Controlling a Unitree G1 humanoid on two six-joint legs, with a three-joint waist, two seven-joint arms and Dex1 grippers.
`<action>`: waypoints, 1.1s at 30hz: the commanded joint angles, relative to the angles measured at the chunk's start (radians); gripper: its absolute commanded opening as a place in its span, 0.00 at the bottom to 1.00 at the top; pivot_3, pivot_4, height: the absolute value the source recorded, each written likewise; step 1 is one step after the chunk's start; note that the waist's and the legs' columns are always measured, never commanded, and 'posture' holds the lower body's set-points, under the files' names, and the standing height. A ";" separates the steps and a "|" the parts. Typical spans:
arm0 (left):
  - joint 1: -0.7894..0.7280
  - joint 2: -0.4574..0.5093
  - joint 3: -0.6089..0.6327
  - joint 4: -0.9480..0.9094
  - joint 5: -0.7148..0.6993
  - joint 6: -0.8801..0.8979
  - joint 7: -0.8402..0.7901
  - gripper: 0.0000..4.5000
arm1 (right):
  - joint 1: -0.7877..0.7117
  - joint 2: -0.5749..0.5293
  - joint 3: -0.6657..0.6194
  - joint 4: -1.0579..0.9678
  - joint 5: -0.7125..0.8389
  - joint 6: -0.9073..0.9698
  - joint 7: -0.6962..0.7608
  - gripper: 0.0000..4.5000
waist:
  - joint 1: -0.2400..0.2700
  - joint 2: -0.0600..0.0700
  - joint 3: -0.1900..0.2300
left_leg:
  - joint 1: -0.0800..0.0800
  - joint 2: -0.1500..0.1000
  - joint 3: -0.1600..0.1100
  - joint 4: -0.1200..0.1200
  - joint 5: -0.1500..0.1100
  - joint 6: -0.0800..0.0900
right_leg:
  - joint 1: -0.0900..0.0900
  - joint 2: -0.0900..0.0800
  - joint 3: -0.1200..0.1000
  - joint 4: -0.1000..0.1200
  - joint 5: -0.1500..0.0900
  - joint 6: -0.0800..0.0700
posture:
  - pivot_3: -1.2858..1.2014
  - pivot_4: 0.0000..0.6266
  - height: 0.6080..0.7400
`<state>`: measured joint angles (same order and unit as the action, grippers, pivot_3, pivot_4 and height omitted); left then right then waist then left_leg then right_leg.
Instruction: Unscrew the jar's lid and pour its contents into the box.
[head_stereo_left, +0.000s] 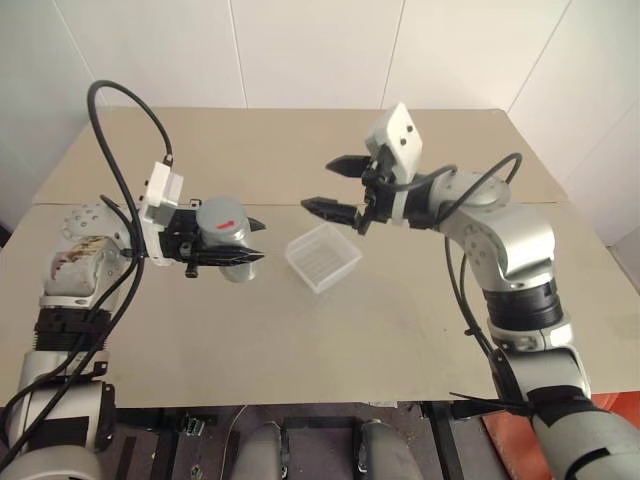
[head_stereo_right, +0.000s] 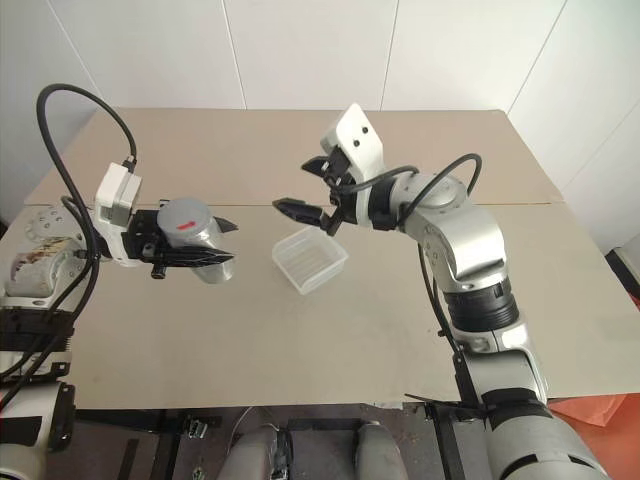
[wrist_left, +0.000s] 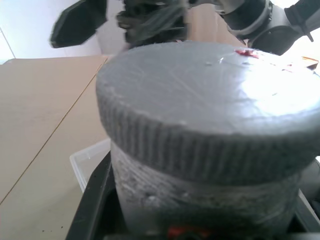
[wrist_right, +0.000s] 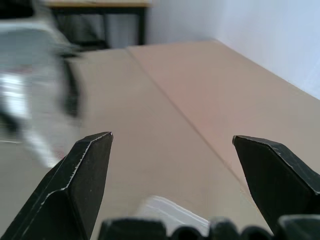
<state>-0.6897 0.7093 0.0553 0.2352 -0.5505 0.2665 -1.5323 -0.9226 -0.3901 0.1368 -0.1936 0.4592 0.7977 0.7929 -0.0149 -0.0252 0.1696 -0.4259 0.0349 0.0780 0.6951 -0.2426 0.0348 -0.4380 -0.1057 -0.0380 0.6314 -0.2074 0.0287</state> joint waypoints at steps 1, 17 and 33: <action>-0.048 -0.034 -0.013 0.030 0.017 -0.021 0.009 0.43 | -0.029 0.049 -0.013 -0.127 0.083 0.055 -0.025 1.00 | 0.001 0.000 0.000 | 0.000 0.000 0.000 0.000 0.000 0.000 | 0.000 0.000 0.000 0.000 0.000 0.000 | 0.52 0.24 1.00; -0.098 -0.079 -0.026 0.085 0.050 -0.055 -0.022 0.43 | -0.121 0.228 0.095 0.094 -0.100 -0.017 -0.197 1.00 | -0.001 0.000 0.000 | 0.000 0.000 0.000 0.000 0.000 0.000 | 0.000 0.000 0.000 0.001 0.000 0.000 | 0.52 0.24 1.00; -0.022 0.018 0.015 0.025 0.019 -0.030 -0.045 0.43 | -0.021 0.017 -0.045 0.018 0.000 -0.026 -0.096 1.00 | 0.001 0.000 0.000 | 0.000 0.000 0.000 0.000 0.000 0.000 | 0.000 0.000 -0.001 0.000 0.000 0.000 | 0.52 0.24 1.00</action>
<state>-0.7008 0.7196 0.0516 0.2927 -0.5120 0.2406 -1.5727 -0.9347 -0.3781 0.1034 -0.1337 0.4453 0.7979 0.6896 -0.0143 -0.0253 0.1696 -0.4254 0.0348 0.0778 0.6948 -0.2427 0.0348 -0.4376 -0.1056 -0.0386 0.6314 -0.2074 0.0286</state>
